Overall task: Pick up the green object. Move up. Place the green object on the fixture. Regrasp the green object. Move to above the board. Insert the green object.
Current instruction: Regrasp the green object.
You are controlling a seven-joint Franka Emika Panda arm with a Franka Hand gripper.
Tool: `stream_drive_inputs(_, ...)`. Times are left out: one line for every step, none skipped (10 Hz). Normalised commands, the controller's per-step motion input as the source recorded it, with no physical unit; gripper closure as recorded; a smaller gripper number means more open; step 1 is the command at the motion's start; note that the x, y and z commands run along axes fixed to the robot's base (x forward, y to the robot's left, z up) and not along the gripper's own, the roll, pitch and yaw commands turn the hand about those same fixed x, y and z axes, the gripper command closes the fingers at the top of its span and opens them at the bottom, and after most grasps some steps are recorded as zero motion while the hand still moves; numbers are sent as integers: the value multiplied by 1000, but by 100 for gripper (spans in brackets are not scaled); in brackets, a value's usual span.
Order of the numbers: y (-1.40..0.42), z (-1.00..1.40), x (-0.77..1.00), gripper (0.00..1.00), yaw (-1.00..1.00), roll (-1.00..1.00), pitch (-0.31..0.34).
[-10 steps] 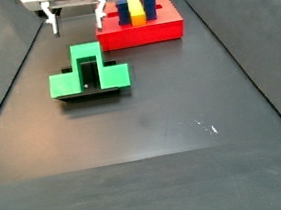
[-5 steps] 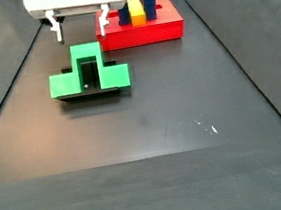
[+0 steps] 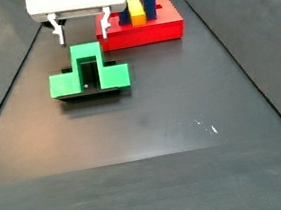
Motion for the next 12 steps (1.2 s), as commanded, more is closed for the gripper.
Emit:
stream_drive_inputs(17,-131,103,0,43,114,-6)
stream_drive_inputs(26,-154,149,0,63,137,-14)
stream_drive_inputs(0,-174,157,0,46,51,-43)
stream_drive_inputs(0,-154,91,0,17,0,-43)
stream_drive_inputs(77,-89,34,0,17,0,-23)
stream_drive_inputs(160,0,60,0,9,-226,-3)
stream_drive_inputs(111,0,129,0,0,-357,-60)
stream_drive_inputs(23,-83,171,0,0,-297,-89)
stream_drive_inputs(11,-106,114,0,3,-240,-103)
stream_drive_inputs(103,-123,6,0,46,-80,-77)
stream_drive_inputs(69,-137,0,0,60,0,-46)
stream_drive_inputs(3,-11,0,0,17,40,3)
